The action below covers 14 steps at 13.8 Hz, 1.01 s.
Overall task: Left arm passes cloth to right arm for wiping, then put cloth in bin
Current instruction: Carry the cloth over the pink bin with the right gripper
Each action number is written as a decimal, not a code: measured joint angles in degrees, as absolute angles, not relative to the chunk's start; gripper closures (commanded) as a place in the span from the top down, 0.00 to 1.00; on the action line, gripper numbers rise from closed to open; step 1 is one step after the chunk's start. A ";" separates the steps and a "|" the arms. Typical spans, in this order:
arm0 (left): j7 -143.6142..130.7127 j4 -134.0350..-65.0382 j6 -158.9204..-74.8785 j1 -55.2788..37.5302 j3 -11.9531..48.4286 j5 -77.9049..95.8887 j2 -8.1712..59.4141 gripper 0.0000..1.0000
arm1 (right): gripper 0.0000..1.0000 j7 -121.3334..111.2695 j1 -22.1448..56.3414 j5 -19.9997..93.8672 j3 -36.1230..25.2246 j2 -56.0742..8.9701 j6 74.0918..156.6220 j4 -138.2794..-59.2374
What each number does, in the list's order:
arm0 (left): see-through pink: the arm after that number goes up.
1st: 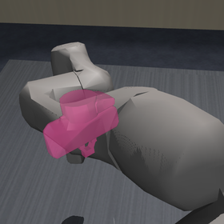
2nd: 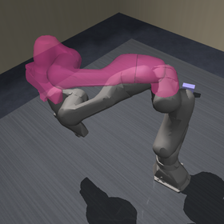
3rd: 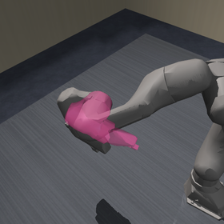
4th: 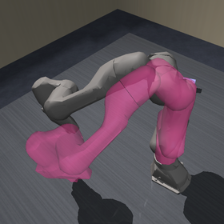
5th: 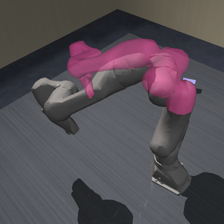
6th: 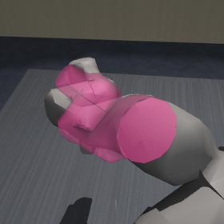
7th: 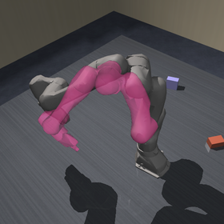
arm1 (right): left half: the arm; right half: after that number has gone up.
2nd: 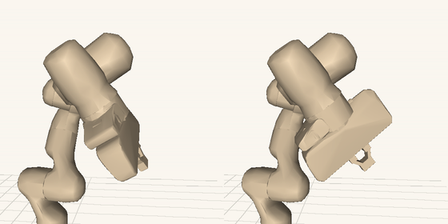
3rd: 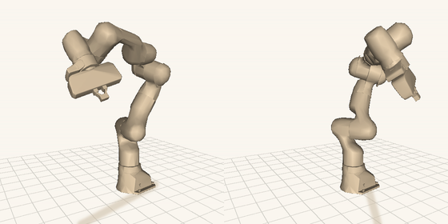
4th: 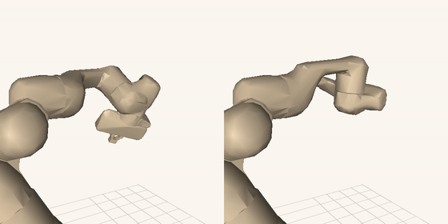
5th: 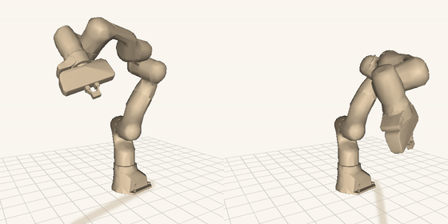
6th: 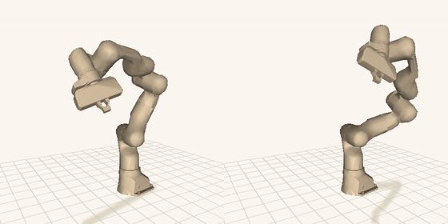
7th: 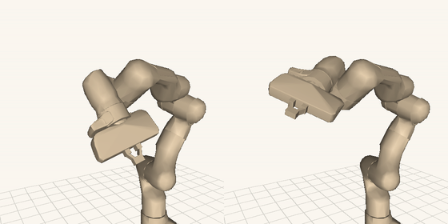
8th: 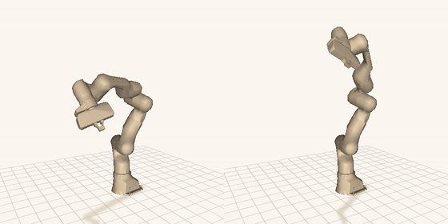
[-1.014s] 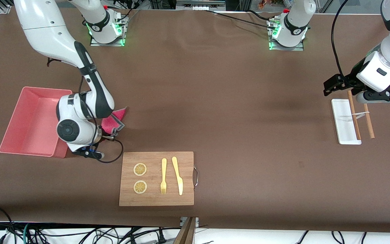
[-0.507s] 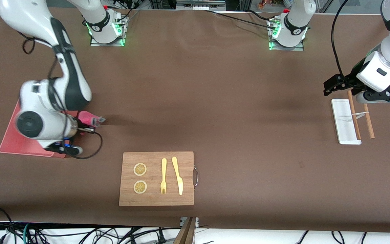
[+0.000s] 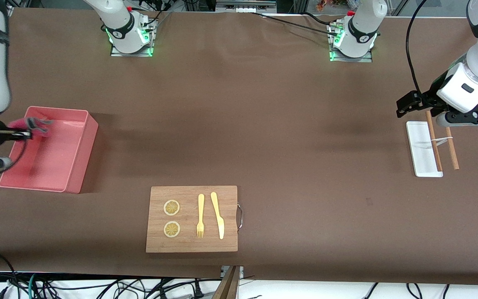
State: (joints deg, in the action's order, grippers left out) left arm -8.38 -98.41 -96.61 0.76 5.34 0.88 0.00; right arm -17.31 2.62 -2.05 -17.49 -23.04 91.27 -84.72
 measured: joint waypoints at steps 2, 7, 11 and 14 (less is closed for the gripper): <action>-8.38 -98.19 -96.58 0.70 5.61 0.88 0.00 1.00 | 0.00 -19.75 1.83 -2.05 -19.52 -23.68 91.32 -85.67; -8.48 -97.90 -95.68 0.59 6.93 0.88 0.01 1.00 | 0.00 -19.87 1.68 -2.03 -19.52 -28.24 101.89 -92.64; -8.49 -97.85 -95.55 0.66 6.89 0.88 0.06 1.00 | 0.00 -18.64 1.72 -0.65 -19.42 -32.11 109.11 -95.50; -8.49 -97.82 -95.51 0.66 6.89 0.88 0.07 1.00 | 0.99 -18.24 1.85 1.42 -19.16 -34.73 113.16 -95.63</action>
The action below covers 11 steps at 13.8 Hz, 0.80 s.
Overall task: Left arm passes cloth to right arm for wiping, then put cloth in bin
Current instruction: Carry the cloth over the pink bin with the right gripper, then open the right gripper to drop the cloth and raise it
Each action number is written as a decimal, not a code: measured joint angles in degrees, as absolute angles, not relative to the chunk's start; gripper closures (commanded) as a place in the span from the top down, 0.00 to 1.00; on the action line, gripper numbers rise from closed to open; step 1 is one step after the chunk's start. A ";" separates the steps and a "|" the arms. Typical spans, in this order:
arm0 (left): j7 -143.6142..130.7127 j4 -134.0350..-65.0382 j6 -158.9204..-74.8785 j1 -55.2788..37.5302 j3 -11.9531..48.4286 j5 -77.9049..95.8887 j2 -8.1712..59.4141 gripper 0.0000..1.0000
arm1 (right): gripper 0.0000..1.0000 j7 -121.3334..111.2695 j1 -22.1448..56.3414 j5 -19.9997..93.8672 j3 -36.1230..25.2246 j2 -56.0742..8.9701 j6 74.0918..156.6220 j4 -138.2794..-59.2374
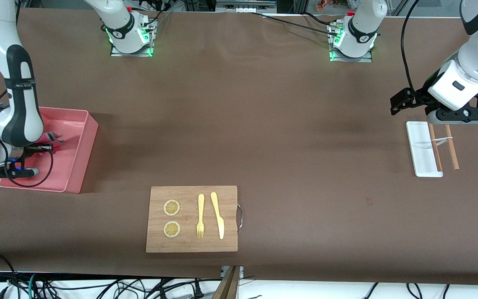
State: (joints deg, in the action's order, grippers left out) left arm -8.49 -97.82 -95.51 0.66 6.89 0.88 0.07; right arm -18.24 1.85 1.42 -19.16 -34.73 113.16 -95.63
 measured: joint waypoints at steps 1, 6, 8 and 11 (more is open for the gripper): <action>-8.49 -97.81 -95.48 0.66 6.89 0.88 0.08 1.00 | 1.00 -18.12 1.86 1.55 -19.12 -35.53 114.26 -95.63; -8.49 -97.77 -95.43 0.66 6.89 0.88 0.09 1.00 | 1.00 -18.05 2.04 1.60 -19.09 -33.47 110.17 -92.26; -8.49 -97.75 -95.43 0.66 6.89 0.88 0.11 1.00 | 1.00 -18.04 2.21 1.61 -19.09 -30.54 102.65 -88.61; -8.49 -97.72 -95.42 0.66 6.89 0.88 0.15 1.00 | 1.00 -18.04 2.63 1.60 -18.26 -25.38 94.07 -84.32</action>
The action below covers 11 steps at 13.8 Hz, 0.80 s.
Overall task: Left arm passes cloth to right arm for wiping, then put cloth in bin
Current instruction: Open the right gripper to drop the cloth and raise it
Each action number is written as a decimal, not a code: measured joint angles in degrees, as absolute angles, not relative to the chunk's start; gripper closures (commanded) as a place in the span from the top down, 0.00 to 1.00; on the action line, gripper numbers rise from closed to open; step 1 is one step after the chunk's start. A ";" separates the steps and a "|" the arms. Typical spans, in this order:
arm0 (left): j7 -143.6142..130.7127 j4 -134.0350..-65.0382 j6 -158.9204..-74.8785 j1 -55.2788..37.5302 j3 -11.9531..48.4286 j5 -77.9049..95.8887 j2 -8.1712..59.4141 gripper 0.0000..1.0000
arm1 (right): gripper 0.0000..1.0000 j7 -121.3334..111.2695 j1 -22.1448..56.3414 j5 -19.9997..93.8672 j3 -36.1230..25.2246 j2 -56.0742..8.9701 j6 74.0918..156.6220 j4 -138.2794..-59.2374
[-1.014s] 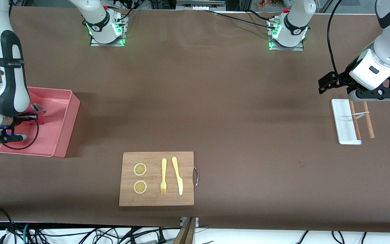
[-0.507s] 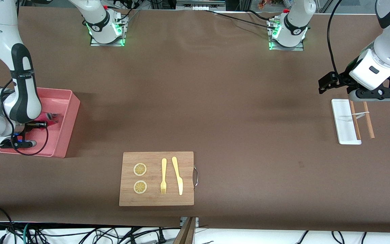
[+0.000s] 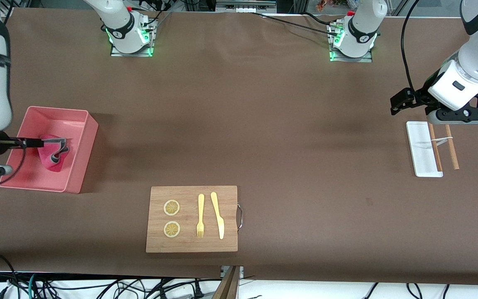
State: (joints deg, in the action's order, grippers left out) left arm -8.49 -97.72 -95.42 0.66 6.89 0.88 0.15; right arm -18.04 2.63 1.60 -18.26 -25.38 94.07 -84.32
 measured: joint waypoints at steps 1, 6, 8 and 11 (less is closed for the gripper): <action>-8.49 -97.70 -95.42 0.66 6.89 0.88 0.17 1.00 | 1.00 -17.66 2.71 1.60 -17.15 -23.32 92.44 -83.83; -8.49 -97.66 -95.42 0.67 6.89 0.88 0.21 1.00 | 1.00 -6.20 3.00 0.51 -8.09 -12.75 87.99 -83.44; -8.49 -97.64 -95.42 0.68 6.89 0.88 0.21 1.00 | 1.00 -5.04 3.04 0.25 -5.24 -9.92 87.38 -83.52; -8.49 -97.62 -95.42 0.68 6.89 0.88 0.21 1.00 | 1.00 -4.95 2.88 -2.70 -3.27 -7.63 87.31 -83.54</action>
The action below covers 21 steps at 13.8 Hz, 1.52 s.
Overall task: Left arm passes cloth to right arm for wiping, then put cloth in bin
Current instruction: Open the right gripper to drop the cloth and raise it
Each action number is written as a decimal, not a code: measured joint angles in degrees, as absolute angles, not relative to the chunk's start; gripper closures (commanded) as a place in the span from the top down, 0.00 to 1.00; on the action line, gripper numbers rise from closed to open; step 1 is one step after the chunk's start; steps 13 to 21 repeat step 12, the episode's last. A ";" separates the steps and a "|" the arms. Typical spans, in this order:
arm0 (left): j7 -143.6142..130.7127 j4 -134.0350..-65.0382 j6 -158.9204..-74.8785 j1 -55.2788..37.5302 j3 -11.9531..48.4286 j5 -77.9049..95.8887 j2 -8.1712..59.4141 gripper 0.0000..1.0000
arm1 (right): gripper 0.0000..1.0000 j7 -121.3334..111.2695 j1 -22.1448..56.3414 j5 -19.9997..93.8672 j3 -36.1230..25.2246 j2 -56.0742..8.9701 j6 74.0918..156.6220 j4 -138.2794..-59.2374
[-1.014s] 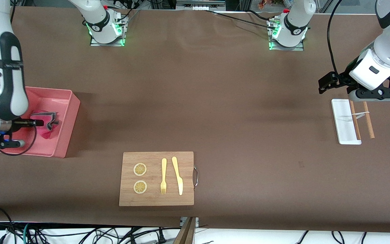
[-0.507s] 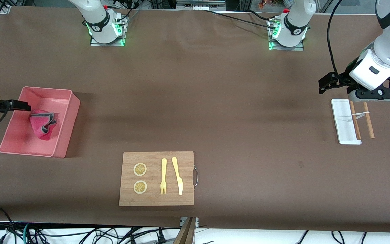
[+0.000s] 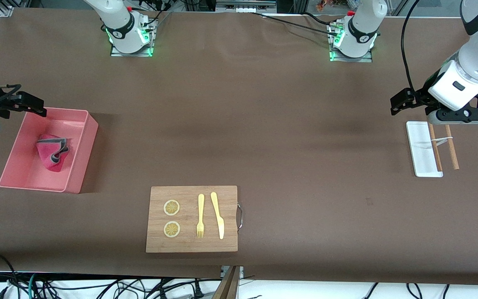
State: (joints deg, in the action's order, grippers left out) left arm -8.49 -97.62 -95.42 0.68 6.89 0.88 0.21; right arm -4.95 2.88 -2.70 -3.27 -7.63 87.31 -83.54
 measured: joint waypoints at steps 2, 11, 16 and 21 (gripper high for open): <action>-8.49 -97.61 -95.42 0.68 6.89 0.88 0.21 1.00 | 1.00 -4.95 2.05 -3.20 -2.13 -5.60 87.32 -83.50; -8.49 -97.60 -95.34 0.68 6.89 0.88 0.23 1.00 | 1.00 0.59 0.71 -3.21 1.72 -2.85 83.41 -84.50; -8.49 -97.60 -95.33 0.68 6.89 0.88 0.23 1.00 | 1.00 0.59 0.64 -3.21 1.71 -3.01 83.41 -84.58; -8.49 -97.60 -95.33 0.68 6.89 0.88 0.23 1.00 | 1.00 0.59 0.64 -3.21 1.71 -3.01 83.41 -84.58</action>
